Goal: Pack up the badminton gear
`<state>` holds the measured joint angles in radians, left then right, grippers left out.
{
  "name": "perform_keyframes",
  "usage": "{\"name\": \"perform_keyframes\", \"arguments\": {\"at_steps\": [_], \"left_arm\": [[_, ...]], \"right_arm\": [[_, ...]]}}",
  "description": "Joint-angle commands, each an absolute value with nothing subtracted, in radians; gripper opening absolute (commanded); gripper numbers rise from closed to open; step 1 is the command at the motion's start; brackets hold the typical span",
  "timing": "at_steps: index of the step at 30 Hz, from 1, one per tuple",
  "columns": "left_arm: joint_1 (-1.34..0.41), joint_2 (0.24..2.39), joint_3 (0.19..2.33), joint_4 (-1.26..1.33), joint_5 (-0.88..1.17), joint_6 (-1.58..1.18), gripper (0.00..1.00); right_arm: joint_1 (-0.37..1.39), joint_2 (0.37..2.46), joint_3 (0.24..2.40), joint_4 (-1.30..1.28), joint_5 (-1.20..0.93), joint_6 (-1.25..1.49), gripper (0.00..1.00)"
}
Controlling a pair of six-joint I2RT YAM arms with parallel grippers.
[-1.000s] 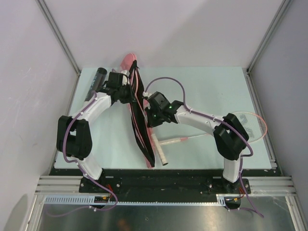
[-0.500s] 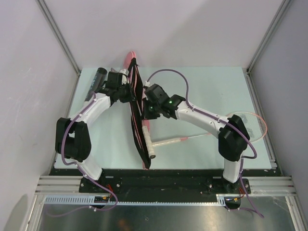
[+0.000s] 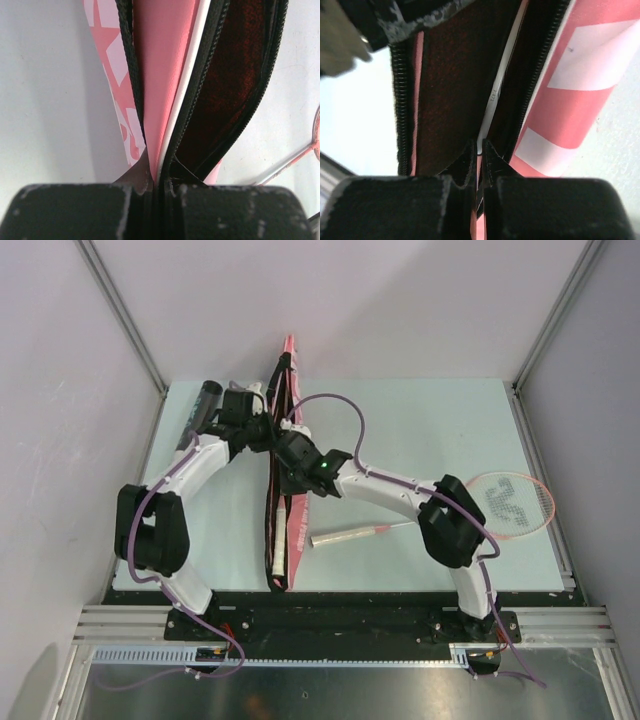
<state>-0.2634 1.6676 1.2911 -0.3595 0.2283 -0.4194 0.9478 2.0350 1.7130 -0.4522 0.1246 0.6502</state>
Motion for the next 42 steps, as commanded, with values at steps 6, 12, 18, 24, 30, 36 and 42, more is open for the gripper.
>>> {"name": "perform_keyframes", "arguments": {"at_steps": [6, 12, 18, 24, 30, 36, 42], "left_arm": [[-0.242, 1.577, 1.252, -0.396, 0.373, -0.431, 0.00], [-0.221, 1.586, 1.253, -0.402, 0.362, -0.423, 0.00], [-0.210, 1.600, 1.241, -0.402, 0.331, -0.413, 0.01], [-0.196, 1.606, 1.249, -0.400, 0.321, -0.433, 0.01], [-0.192, 1.602, 1.249, -0.400, 0.328, -0.445, 0.00], [-0.192, 1.585, 1.235, -0.400, 0.345, -0.445, 0.01], [-0.192, 1.571, 1.226, -0.400, 0.353, -0.442, 0.00]], "right_arm": [[0.927, 2.025, 1.655, -0.225, 0.384, 0.423, 0.00], [0.927, 2.043, 1.719, -0.296, 0.212, 0.386, 0.28], [0.937, 1.855, 1.744, -0.458, 0.149, 0.440, 0.63], [0.769, 1.515, 1.356, -0.555, 0.268, 0.832, 0.96], [0.620, 1.476, 1.201, -0.792, 0.373, 1.247, 1.00], [0.499, 1.571, 1.155, -0.934, 0.446, 1.466, 0.80], [0.446, 1.608, 1.100, -0.916, 0.413, 1.543, 0.72]]}}
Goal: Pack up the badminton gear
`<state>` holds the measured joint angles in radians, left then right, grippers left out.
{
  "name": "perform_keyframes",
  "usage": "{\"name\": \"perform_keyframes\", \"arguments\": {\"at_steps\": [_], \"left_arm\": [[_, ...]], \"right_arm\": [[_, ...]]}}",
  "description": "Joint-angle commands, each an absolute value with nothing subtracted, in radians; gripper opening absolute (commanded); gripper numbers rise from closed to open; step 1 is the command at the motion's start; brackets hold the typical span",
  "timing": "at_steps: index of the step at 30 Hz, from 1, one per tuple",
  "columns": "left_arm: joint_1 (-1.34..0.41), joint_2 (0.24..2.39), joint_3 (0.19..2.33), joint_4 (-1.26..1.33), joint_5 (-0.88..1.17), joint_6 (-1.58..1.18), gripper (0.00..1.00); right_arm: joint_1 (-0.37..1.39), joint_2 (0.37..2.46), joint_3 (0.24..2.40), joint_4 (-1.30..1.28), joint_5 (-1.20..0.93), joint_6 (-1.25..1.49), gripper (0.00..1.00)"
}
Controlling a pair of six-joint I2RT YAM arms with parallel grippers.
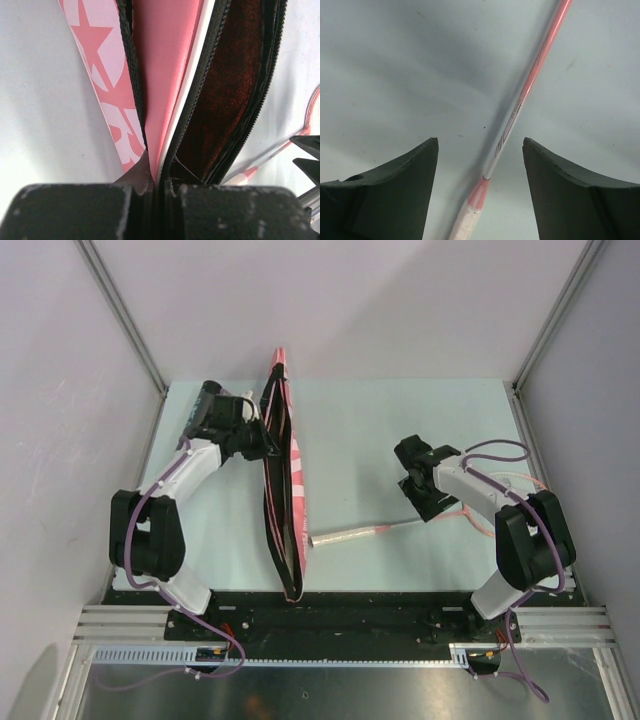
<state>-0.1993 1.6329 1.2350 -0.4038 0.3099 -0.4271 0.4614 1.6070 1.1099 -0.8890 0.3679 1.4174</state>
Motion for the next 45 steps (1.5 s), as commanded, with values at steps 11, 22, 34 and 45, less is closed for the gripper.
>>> {"name": "perform_keyframes", "arguments": {"at_steps": [11, 22, 34, 45], "left_arm": [[-0.192, 1.565, 1.223, -0.400, 0.384, -0.449, 0.01], [-0.192, 1.554, 1.220, -0.400, 0.385, -0.449, 0.00], [-0.189, 1.540, 1.220, -0.400, 0.344, -0.442, 0.01], [-0.161, 1.532, 1.224, -0.400, 0.298, -0.439, 0.00]], "right_arm": [[0.391, 1.634, 0.988, -0.876, 0.403, 1.621, 0.66], [0.342, 1.713, 0.939, -0.781, 0.351, 1.623, 0.34], [0.409, 1.484, 0.864, -0.444, 0.460, 1.100, 0.00], [0.224, 1.238, 0.787, -0.117, -0.186, 0.496, 0.00]]}}
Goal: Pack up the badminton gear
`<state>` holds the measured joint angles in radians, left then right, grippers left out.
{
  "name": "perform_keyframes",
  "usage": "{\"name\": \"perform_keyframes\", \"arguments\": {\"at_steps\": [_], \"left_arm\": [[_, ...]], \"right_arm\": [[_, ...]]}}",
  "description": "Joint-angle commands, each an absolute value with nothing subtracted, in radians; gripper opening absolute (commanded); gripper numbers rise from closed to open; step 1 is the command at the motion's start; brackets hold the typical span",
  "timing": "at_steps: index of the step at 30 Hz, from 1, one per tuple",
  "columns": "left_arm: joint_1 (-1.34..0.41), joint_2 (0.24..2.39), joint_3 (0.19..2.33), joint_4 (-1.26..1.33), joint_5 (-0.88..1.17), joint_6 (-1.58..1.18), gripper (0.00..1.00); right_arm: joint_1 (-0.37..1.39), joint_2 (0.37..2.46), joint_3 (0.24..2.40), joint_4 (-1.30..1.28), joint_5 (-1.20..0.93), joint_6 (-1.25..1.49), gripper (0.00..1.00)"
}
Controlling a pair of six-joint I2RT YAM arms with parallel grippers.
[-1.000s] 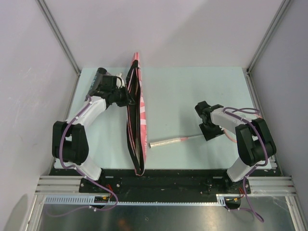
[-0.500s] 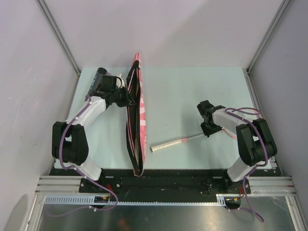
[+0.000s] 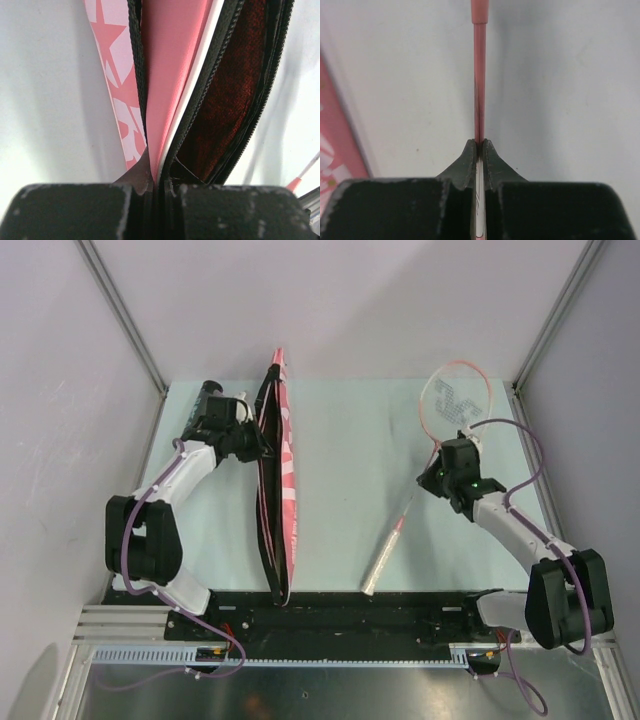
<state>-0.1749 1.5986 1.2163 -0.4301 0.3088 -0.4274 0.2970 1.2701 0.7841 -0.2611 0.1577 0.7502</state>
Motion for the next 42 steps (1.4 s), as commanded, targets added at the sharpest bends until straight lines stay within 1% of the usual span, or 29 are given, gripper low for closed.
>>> {"name": "perform_keyframes", "arguments": {"at_steps": [1, 3, 5, 6, 9, 13, 15, 18, 19, 20, 21, 24, 31, 36, 39, 42], "left_arm": [[-0.163, 1.535, 1.223, -0.400, 0.293, -0.439, 0.00], [-0.161, 1.540, 1.223, -0.400, 0.295, -0.437, 0.00], [-0.163, 1.545, 1.226, -0.399, 0.293, -0.436, 0.00], [-0.161, 1.545, 1.223, -0.400, 0.290, -0.434, 0.00], [-0.161, 1.549, 1.224, -0.400, 0.288, -0.434, 0.01], [-0.163, 1.571, 1.238, -0.399, 0.299, -0.442, 0.00], [-0.161, 1.580, 1.250, -0.396, 0.308, -0.454, 0.00], [-0.163, 1.600, 1.267, -0.394, 0.314, -0.483, 0.00], [-0.161, 1.606, 1.273, -0.393, 0.316, -0.494, 0.00], [-0.163, 1.611, 1.278, -0.388, 0.313, -0.505, 0.01], [-0.163, 1.612, 1.288, -0.385, 0.311, -0.527, 0.00], [-0.161, 1.634, 1.308, -0.377, 0.299, -0.583, 0.00], [-0.163, 1.686, 1.350, -0.354, 0.287, -0.693, 0.01], [-0.161, 1.678, 1.333, -0.319, 0.287, -0.747, 0.01], [-0.161, 1.669, 1.318, -0.307, 0.285, -0.753, 0.00], [-0.160, 1.667, 1.305, -0.302, 0.279, -0.755, 0.00]], "right_arm": [[0.215, 1.235, 0.788, -0.104, -0.242, 0.483, 0.00], [0.203, 1.217, 0.788, -0.071, -0.402, 0.462, 0.00], [0.199, 1.203, 0.788, -0.032, -0.475, 0.462, 0.00], [0.198, 1.197, 0.788, -0.017, -0.558, 0.466, 0.00], [0.189, 1.186, 0.796, 0.043, -0.652, 0.526, 0.00], [0.186, 1.233, 0.825, 0.119, -0.779, 0.676, 0.00], [0.210, 1.279, 0.825, 0.228, -0.875, 0.817, 0.00], [0.277, 1.341, 0.825, 0.397, -0.954, 1.049, 0.00], [0.305, 1.347, 0.825, 0.437, -0.963, 1.099, 0.00], [0.331, 1.353, 0.827, 0.530, -0.966, 1.144, 0.00], [0.384, 1.370, 0.830, 0.569, -0.966, 1.234, 0.00], [0.477, 1.403, 0.838, 0.658, -0.945, 1.346, 0.00], [0.610, 1.480, 0.835, 0.914, -0.924, 1.586, 0.00], [0.679, 1.502, 0.825, 0.902, -0.847, 1.620, 0.00], [0.710, 1.511, 0.805, 0.951, -0.808, 1.666, 0.00], [0.727, 1.520, 0.766, 1.090, -0.782, 1.762, 0.00]]}}
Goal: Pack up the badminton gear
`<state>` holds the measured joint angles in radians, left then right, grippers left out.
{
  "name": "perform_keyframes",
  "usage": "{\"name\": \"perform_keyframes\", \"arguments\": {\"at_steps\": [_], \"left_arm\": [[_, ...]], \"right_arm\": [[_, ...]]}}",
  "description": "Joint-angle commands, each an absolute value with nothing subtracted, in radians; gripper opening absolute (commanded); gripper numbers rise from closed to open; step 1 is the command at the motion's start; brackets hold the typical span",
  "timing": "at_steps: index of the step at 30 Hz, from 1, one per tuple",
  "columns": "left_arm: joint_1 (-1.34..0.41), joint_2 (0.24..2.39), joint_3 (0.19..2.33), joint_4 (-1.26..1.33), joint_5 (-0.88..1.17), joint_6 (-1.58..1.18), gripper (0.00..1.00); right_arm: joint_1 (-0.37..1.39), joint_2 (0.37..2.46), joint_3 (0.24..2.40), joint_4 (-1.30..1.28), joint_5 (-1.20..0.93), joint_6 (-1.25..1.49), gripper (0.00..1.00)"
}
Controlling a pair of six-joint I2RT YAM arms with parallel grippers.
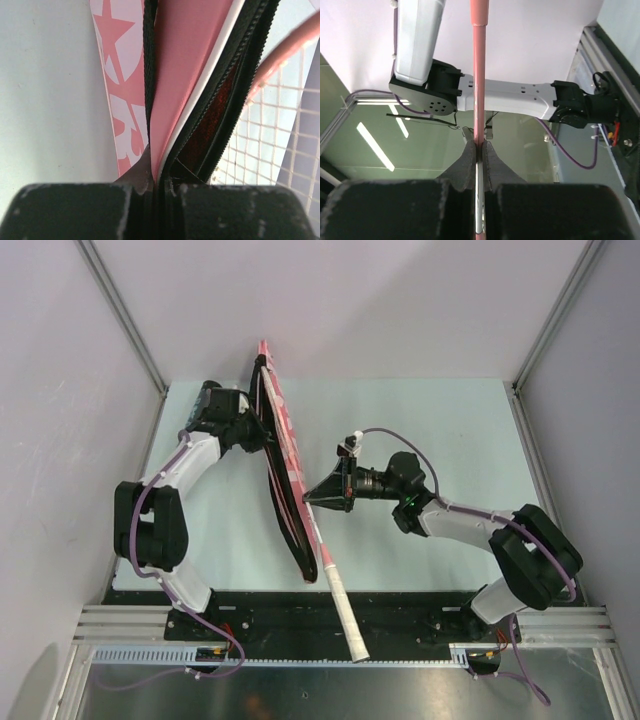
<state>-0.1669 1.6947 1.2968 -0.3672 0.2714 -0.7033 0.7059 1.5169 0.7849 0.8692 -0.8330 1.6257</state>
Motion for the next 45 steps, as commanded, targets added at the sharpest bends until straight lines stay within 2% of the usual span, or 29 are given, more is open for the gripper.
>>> {"name": "perform_keyframes", "arguments": {"at_steps": [1, 10, 25, 31, 39, 44, 45], "left_arm": [[-0.161, 1.669, 1.301, -0.299, 0.278, -0.756, 0.00], [-0.161, 1.661, 1.290, -0.288, 0.273, -0.762, 0.01], [-0.161, 1.601, 1.220, -0.262, 0.279, -0.753, 0.00], [-0.161, 1.598, 1.206, -0.255, 0.321, -0.715, 0.00], [-0.166, 1.559, 1.157, -0.256, 0.331, -0.637, 0.00], [-0.173, 1.562, 1.132, -0.255, 0.376, -0.611, 0.00], [-0.176, 1.562, 1.129, -0.255, 0.379, -0.604, 0.00]], "right_arm": [[0.732, 1.519, 0.761, 1.126, -0.779, 1.775, 0.00], [0.764, 1.417, 0.744, 0.897, -0.746, 1.652, 0.00], [0.747, 1.680, 0.756, 1.071, -0.640, 1.772, 0.00], [0.724, 1.831, 0.896, 1.060, -0.663, 1.732, 0.00], [0.681, 1.971, 1.184, 0.706, -0.666, 1.421, 0.00], [0.654, 2.121, 1.393, 0.605, -0.669, 1.231, 0.00], [0.649, 2.137, 1.422, 0.512, -0.667, 1.191, 0.00]]}}
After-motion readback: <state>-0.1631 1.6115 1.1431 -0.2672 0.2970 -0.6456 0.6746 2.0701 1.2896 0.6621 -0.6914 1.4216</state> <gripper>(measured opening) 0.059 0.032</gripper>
